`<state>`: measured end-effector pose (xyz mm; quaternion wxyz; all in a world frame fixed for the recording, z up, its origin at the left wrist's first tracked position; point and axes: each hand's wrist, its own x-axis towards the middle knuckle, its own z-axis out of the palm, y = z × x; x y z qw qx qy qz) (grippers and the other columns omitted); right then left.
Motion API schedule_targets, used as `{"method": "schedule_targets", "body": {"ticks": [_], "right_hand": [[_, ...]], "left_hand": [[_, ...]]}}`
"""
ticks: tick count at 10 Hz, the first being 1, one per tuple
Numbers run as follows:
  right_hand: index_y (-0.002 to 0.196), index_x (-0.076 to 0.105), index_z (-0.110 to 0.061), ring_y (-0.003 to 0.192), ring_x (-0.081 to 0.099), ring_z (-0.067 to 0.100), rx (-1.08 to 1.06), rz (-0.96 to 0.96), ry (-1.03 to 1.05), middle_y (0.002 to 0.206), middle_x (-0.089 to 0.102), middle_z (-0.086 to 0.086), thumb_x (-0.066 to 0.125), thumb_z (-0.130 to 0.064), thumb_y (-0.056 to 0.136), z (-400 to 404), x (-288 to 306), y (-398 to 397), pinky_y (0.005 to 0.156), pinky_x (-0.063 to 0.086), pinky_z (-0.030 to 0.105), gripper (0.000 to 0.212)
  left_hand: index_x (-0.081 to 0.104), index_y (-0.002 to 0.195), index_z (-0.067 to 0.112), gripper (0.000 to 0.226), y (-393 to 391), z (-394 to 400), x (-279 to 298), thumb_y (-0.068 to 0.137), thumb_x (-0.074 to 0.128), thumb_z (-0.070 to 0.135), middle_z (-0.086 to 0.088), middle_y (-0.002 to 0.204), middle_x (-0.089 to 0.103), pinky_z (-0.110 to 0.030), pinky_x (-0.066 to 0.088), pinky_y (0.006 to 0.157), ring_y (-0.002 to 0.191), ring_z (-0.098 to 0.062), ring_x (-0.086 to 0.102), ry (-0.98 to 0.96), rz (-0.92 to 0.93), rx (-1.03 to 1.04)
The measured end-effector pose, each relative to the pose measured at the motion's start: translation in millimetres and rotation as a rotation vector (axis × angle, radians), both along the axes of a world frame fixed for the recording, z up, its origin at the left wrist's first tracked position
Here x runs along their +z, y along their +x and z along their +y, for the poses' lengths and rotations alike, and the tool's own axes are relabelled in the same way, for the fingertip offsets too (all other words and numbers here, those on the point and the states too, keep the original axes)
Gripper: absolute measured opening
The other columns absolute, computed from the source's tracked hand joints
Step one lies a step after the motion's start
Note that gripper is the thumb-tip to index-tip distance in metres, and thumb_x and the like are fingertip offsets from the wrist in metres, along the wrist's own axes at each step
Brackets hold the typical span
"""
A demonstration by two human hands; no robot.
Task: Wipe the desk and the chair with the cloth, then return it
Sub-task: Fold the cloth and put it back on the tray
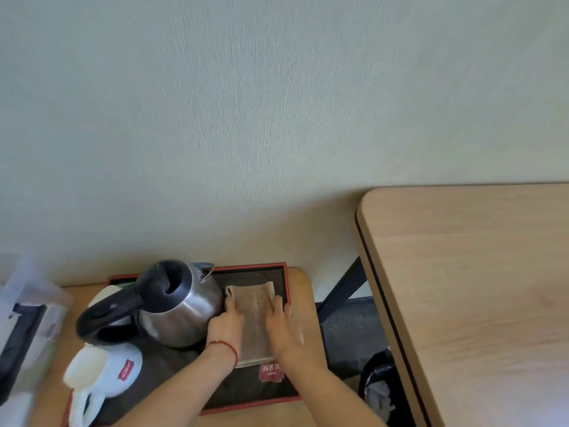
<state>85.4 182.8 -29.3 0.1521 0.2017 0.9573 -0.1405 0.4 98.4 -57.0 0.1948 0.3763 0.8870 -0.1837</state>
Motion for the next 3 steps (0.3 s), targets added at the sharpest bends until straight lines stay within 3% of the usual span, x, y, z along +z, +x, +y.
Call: {"method": "schedule_targets", "body": {"ticks": [1, 2, 3], "right_hand": [[0.148, 0.009, 0.006, 0.137, 0.024, 0.035, -0.115, -0.065, 0.073, 0.157, 0.008, 0.018, 0.045, 0.006, 0.093, 0, -10, -1, 0.107, 0.041, 0.041, 0.066], [0.141, 0.034, 0.007, 0.145, 0.009, 0.035, -0.011, 0.026, 0.109, 0.160, -0.003, 0.018, 0.057, 0.001, 0.087, 16, -18, 2, 0.117, 0.023, 0.044, 0.059], [0.145, 0.031, -0.003, 0.149, 0.006, 0.026, 0.041, 0.113, 0.041, 0.161, 0.011, 0.013, 0.047, -0.009, 0.095, 30, -32, 2, 0.122, 0.010, 0.031, 0.053]], "left_hand": [[0.009, 0.143, -0.008, 0.057, 8, -3, -6, 0.094, 0.036, 0.005, -0.018, 0.145, 0.034, -0.027, 0.050, 0.059, 0.101, -0.018, 0.061, -0.132, 0.205, -0.167], [0.024, 0.141, -0.001, 0.062, 9, -6, 13, 0.090, 0.046, 0.028, -0.021, 0.135, 0.030, -0.032, 0.043, 0.068, 0.106, -0.028, 0.042, -0.324, 0.456, -0.456], [0.014, 0.146, 0.000, 0.077, 2, -8, 9, 0.092, 0.040, 0.048, -0.024, 0.151, 0.017, -0.050, 0.018, 0.112, 0.136, -0.041, 0.017, -0.427, 0.549, -0.653]]}}
